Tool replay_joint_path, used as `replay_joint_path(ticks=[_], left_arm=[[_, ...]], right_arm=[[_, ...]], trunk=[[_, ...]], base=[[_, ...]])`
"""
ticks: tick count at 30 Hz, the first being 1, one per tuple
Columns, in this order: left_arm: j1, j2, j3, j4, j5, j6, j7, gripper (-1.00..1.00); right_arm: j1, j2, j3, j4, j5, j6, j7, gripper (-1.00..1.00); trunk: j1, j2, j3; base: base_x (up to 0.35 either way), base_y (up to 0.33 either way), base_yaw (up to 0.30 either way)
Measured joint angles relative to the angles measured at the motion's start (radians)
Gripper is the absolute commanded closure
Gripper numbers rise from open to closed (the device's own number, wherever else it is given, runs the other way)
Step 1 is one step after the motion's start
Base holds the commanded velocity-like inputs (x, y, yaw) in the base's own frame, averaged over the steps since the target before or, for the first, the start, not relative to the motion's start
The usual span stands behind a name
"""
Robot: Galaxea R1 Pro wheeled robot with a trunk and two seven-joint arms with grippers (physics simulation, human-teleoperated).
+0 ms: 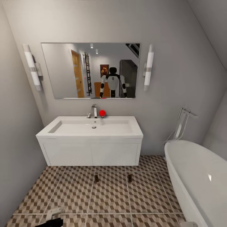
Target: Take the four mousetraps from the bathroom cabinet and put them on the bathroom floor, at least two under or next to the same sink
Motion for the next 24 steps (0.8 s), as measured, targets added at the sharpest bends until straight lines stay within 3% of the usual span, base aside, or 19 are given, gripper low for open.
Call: replay_joint_path(ticks=[11,24], left_arm=[[0.057,-0.001,0.000,0.000,0.000,0.000,0.000,-1.00],[0.099,-0.001,0.000,0.001,0.001,0.001,0.000,-1.00]], right_arm=[[0.111,0.015,0.000,0.000,0.000,-0.001,0.008,-1.00],[0.160,0.028,0.000,0.001,0.000,0.001,0.010,-1.00]], trunk=[[-0.042,0.077,0.035],[-0.092,0.168,0.075]], base=[[0.000,0.000,0.000],[0.000,0.000,0.000]])
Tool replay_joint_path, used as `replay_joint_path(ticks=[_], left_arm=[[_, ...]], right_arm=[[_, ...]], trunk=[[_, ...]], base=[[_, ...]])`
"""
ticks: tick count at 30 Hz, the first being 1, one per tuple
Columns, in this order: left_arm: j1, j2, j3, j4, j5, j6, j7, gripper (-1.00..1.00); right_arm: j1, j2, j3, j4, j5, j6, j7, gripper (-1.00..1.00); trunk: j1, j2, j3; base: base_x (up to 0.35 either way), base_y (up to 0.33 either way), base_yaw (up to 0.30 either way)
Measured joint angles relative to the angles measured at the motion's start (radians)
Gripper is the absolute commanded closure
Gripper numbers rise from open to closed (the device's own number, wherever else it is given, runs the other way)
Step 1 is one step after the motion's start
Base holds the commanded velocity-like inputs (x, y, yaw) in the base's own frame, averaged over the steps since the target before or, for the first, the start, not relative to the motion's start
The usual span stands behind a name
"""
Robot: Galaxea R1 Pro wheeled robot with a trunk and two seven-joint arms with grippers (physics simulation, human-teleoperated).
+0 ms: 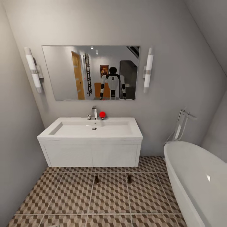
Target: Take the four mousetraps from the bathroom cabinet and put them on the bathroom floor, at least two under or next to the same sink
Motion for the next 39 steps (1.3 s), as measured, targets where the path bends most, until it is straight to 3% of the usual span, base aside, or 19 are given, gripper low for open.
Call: replay_joint_path(ticks=[25,39], left_arm=[[0.065,-0.008,0.000,0.000,-0.001,0.000,-0.001,-1.00],[0.099,-0.010,0.000,0.000,-0.001,0.000,-0.002,-1.00]], right_arm=[[0.035,0.003,0.000,0.000,0.000,0.003,0.002,-1.00],[0.036,0.002,0.000,0.000,0.000,0.076,0.000,-1.00]], trunk=[[-0.096,0.175,0.079],[-0.150,0.274,0.123]], base=[[0.000,0.000,0.000],[0.000,0.000,0.037]])
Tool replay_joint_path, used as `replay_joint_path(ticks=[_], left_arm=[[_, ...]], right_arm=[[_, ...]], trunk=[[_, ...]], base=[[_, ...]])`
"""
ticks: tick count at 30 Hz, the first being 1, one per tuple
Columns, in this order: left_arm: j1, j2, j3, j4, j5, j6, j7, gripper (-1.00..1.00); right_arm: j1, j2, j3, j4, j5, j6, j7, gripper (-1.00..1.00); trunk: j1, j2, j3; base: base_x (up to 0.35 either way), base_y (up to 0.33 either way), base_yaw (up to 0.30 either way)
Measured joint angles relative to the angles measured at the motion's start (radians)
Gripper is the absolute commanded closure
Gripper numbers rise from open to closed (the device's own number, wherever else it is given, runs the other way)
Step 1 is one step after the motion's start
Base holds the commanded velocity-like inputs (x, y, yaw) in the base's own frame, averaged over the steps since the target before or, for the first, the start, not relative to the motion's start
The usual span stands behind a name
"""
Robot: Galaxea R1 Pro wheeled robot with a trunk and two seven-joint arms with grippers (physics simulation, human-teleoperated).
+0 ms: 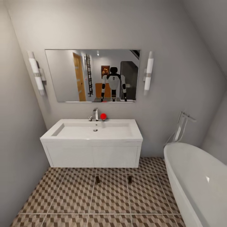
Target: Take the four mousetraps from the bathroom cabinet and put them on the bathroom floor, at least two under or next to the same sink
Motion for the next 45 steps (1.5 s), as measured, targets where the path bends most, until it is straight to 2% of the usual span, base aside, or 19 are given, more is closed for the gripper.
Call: replay_joint_path(ticks=[26,45], left_arm=[[0.005,-0.006,0.000,0.000,0.000,-0.011,0.000,-1.00],[0.035,-0.020,0.000,-0.001,0.000,-0.014,0.000,-1.00]], right_arm=[[0.000,-0.001,0.000,0.000,-0.001,0.003,-0.011,-1.00],[0.000,0.000,0.000,0.000,-0.001,0.002,-0.012,-1.00]], trunk=[[0.000,0.000,0.000],[0.000,0.000,0.000]], base=[[0.000,0.000,0.257],[0.000,0.000,0.276]])
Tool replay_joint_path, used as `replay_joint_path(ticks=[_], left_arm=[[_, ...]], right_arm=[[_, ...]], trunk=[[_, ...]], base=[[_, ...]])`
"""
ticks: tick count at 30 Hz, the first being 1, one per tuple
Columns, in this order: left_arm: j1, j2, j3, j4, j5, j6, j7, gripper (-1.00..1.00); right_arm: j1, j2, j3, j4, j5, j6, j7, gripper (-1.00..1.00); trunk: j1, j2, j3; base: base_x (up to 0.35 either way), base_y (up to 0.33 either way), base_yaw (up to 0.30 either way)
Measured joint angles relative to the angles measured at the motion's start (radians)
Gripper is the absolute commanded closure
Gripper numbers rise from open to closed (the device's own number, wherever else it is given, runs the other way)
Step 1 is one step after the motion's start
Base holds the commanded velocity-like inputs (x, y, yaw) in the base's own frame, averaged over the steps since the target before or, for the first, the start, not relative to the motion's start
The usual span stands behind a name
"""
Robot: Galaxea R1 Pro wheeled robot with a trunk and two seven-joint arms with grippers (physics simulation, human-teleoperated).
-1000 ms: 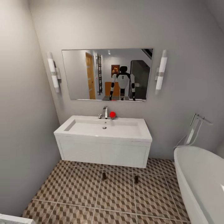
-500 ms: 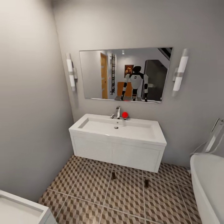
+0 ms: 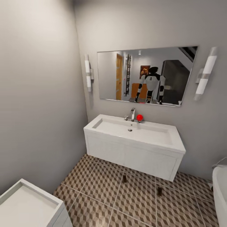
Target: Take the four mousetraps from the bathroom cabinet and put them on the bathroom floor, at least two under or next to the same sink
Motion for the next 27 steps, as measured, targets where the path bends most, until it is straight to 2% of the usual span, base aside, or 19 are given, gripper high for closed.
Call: replay_joint_path(ticks=[27], left_arm=[[0.002,0.003,0.000,-0.002,0.001,-0.004,0.001,-1.00]], right_arm=[[0.000,0.000,-0.001,0.000,0.000,0.008,0.000,-1.00]], trunk=[[0.000,0.000,0.000]], base=[[0.000,0.000,0.276]])
